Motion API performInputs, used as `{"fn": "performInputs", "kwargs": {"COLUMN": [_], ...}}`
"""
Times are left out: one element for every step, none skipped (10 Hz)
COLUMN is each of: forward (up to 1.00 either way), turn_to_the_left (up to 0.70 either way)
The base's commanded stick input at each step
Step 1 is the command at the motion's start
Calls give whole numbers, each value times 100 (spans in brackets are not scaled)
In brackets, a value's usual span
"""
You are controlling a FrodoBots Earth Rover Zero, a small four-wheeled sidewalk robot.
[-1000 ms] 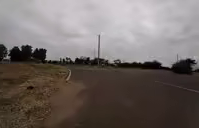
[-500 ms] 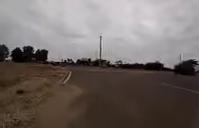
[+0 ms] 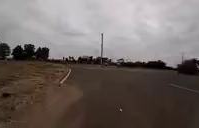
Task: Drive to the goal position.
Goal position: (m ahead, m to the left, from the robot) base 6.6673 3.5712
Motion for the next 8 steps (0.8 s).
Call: {"fn": "performInputs", "kwargs": {"forward": [85, 85, 85, 85, 85, 85, 85, 85], "turn_to_the_left": [0, 0, 0, 0, 0, 0, 0, 0]}}
